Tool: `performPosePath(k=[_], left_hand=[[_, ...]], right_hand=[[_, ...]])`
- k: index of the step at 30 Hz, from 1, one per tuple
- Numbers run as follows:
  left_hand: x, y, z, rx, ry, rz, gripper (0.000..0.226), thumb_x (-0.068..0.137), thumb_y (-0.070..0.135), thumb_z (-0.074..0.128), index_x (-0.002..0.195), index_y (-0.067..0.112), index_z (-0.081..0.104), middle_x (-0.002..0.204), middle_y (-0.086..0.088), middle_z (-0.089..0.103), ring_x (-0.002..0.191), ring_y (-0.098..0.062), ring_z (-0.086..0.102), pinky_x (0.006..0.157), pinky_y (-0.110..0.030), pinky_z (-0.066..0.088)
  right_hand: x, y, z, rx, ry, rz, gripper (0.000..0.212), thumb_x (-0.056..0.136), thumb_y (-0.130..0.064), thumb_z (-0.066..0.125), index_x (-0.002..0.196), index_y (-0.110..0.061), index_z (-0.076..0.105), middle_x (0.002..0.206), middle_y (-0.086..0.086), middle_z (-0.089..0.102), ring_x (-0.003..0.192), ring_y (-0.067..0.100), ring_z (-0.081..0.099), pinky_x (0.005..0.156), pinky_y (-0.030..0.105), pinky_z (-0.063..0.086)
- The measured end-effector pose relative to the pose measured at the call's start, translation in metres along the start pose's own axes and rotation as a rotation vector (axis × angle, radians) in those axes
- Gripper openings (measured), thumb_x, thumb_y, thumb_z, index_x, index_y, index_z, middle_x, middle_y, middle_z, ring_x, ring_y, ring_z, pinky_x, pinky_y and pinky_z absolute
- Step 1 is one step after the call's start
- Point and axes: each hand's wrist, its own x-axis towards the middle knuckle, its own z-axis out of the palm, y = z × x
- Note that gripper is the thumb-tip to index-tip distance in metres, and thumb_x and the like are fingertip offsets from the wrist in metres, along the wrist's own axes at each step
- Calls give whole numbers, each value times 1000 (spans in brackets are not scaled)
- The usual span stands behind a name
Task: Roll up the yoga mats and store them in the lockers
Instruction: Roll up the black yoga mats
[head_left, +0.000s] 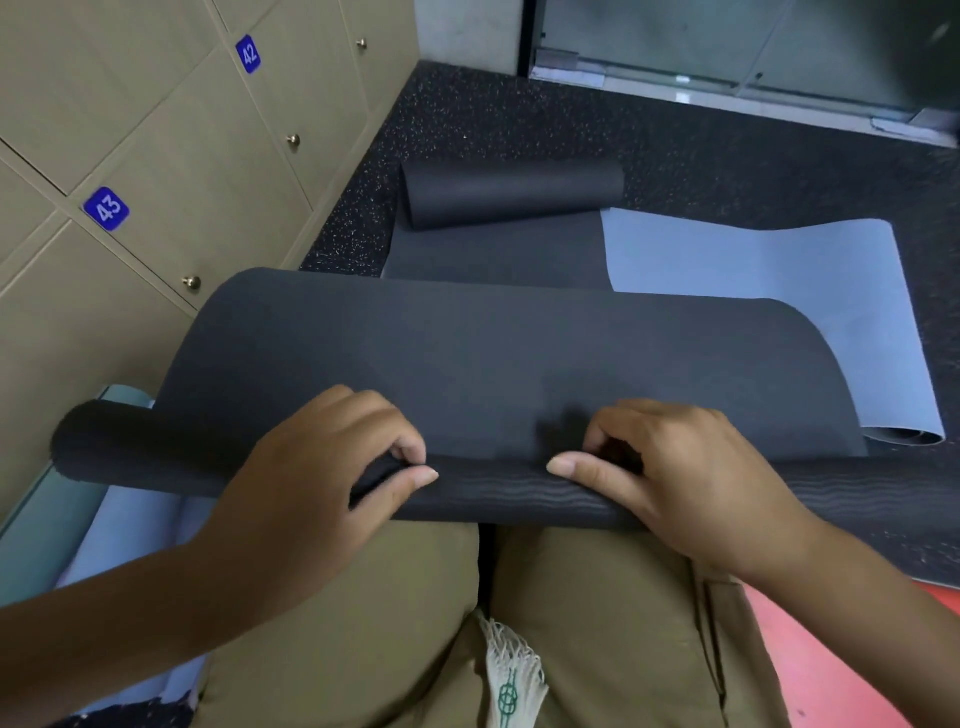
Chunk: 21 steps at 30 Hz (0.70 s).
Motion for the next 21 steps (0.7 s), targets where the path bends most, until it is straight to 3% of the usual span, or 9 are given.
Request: performPosePath(k=[2,5,9,13,17,21], left_hand=[[-6,-5,2,92,36,91,26,93,46,61,86,22,68,88,13,62,82,-15,58,75,-33,44],[-10,-13,5,255,15,207,49,87,60,67,96,12,74,99,2,68,91,-19,58,84,-31,45],[-5,-17,9,295,2,240,50,92,57,62,100,10,75,101,-1,70,94,-20,60,87,-30,45],[7,-17,5,177,-55,143,45,92,59,60,102,17,73,101,9,68,91,-12,61,81,-24,44],[19,-17,-2,45,-131,-17,35,86,66,56,97,34,66,94,23,61,87,1,57,77,-15,39],[30,-18,-7,-52,-181,-111,27,79,65,60,87,40,61,91,24,60,85,4,58,73,-10,36]], right_hand=[[6,0,1,43,-27,31,55,89,-81,36,77,-31,55,77,-13,51,68,10,51,57,30,43],[10,0,3,63,-32,52,50,88,-81,39,80,-34,53,84,-16,47,77,2,51,60,21,40],[12,2,0,8,49,38,41,92,-71,47,80,-32,54,80,-13,50,73,8,51,59,20,36],[6,2,2,-110,232,-124,48,103,-57,47,80,-17,62,77,-4,54,69,19,51,64,30,39],[-4,2,4,-221,231,-194,60,99,-65,47,91,-10,70,87,4,60,72,30,54,64,42,46],[-10,5,14,-286,237,-176,66,94,-70,51,101,-8,73,97,8,65,79,32,57,71,42,41]])
